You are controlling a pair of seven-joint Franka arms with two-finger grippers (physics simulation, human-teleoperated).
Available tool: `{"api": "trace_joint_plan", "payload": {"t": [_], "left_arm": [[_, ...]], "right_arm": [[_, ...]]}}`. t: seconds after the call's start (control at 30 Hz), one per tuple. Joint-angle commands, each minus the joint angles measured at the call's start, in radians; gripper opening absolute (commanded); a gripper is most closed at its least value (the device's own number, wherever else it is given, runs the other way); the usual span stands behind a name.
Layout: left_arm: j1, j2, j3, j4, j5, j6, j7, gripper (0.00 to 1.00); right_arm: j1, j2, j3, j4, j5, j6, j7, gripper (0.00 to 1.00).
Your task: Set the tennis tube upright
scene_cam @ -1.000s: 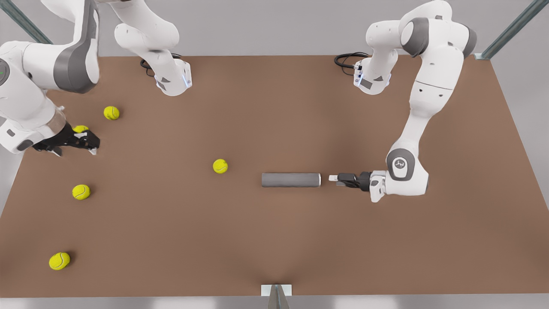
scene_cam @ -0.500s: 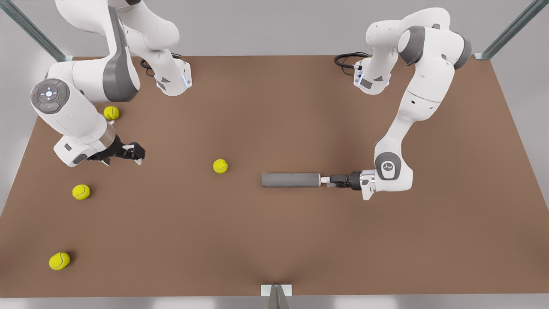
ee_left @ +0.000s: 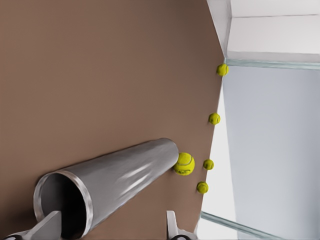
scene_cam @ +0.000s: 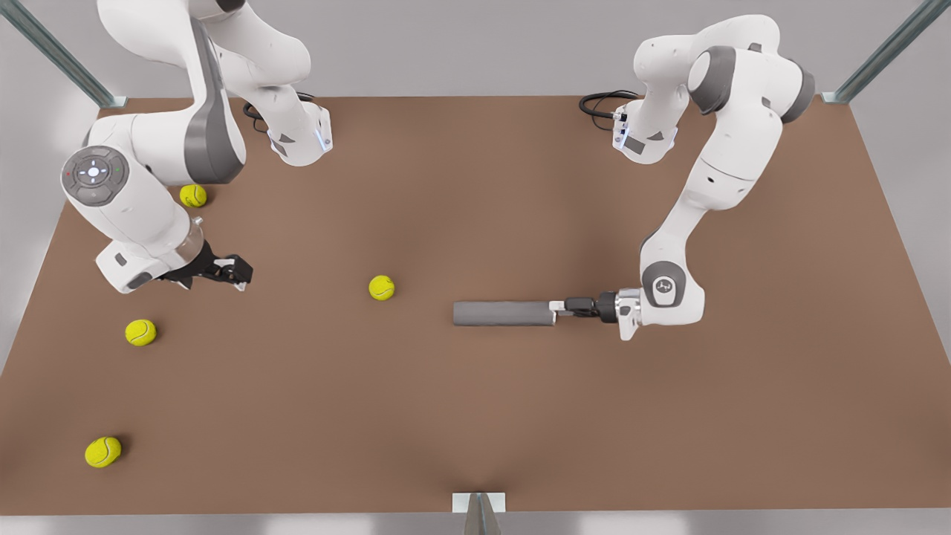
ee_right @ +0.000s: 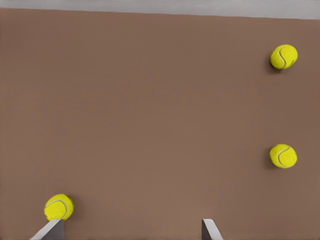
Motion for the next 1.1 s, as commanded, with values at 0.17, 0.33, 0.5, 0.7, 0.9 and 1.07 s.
{"api": "trace_joint_plan", "payload": {"t": [0.17, 0.33, 0.5, 0.7, 0.9, 1.07], "left_arm": [[-0.005, 0.008, -0.018, 0.004, -0.067, 0.014, 0.003, 0.99], [-0.015, 0.017, -0.025, 0.007, -0.105, 0.014, 0.023, 0.99], [-0.048, 0.037, -0.025, 0.019, -0.168, 0.037, 0.06, 0.99], [-0.044, 0.034, -0.025, 0.019, -0.169, 0.041, 0.066, 0.56], [-0.039, 0.028, -0.026, 0.025, -0.173, 0.037, 0.064, 0.45], [-0.038, 0.022, -0.029, 0.027, -0.192, 0.031, 0.063, 0.4]], "right_arm": [[-0.009, 0.001, 0.0, 0.0, 0.003, 0.003, 0.0, 1.0], [-0.009, 0.015, 0.0, 0.002, 0.008, 0.006, 0.0, 1.0], [-0.009, 0.016, 0.002, 0.0, 0.008, 0.018, 0.0, 1.0], [-0.011, 0.016, 0.0, 0.0, 0.008, 0.018, 0.0, 1.0], [-0.011, 0.016, 0.0, 0.0, 0.008, 0.018, -0.011, 1.0], [-0.015, 0.018, 0.0, 0.0, 0.009, 0.018, -0.011, 1.0]]}}
